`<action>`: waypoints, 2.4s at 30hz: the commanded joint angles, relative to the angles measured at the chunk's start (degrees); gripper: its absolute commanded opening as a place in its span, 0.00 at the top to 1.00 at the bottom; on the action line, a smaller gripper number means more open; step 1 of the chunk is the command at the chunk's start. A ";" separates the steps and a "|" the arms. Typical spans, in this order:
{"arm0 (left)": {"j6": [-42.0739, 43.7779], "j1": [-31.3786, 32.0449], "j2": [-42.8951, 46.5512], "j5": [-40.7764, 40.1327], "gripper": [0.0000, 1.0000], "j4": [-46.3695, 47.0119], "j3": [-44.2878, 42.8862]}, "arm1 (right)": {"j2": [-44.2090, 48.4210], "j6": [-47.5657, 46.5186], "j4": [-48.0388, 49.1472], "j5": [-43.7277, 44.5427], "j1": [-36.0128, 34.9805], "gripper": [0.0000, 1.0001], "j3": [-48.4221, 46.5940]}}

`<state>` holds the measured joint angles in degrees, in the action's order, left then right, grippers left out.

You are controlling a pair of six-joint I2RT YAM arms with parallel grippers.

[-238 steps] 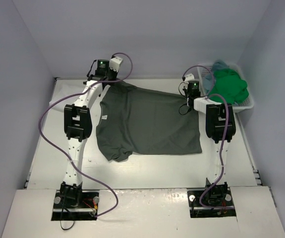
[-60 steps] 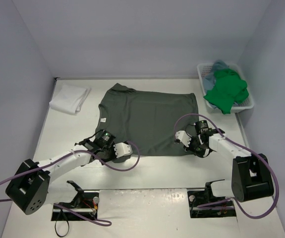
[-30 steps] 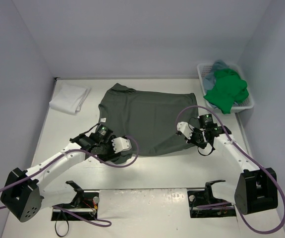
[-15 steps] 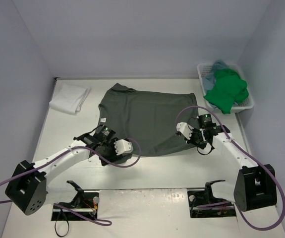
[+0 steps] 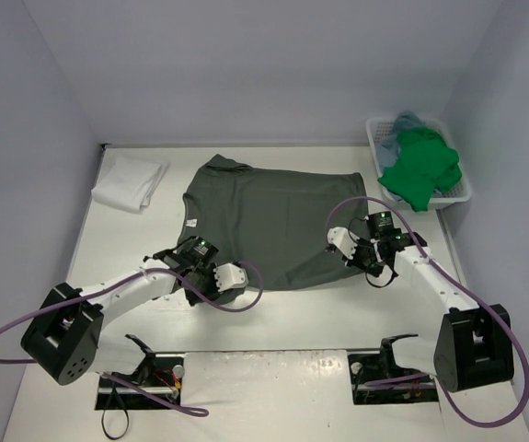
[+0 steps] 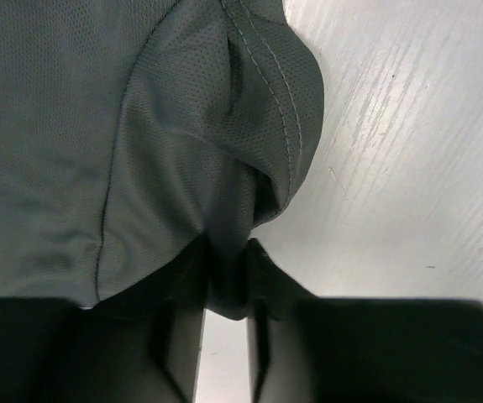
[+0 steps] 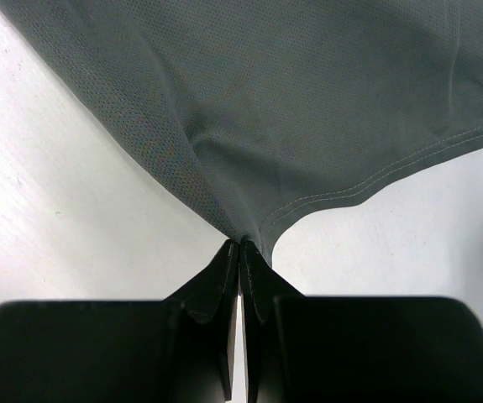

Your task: Fold and stack the t-shirts

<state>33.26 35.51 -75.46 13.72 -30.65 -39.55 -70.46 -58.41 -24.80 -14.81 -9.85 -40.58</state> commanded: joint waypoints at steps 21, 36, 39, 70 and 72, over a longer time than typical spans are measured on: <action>1.90 -2.37 7.34 -0.44 1.00 -7.31 -8.87 | 0.32 1.11 -0.78 -1.97 -0.44 1.00 -6.71; 5.50 -11.15 3.93 2.89 1.00 -7.67 -15.81 | -7.85 -2.76 -0.43 -5.58 7.29 1.00 -14.70; 6.03 -13.79 1.73 4.30 1.00 -7.40 -18.28 | -10.05 -3.20 -0.34 -5.85 8.09 1.00 -16.11; 0.23 -18.54 -20.34 2.90 1.00 7.45 -36.74 | -32.19 -1.62 4.58 -7.69 11.16 1.00 -31.40; -0.03 -18.81 -21.13 2.81 1.00 8.06 -37.70 | -32.99 -1.62 4.67 -7.60 11.34 1.00 -32.71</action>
<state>34.30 17.61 -97.08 17.04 -26.20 -73.14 -103.39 -60.27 -21.21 -21.91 0.12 -69.52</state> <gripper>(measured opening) 0.003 0.003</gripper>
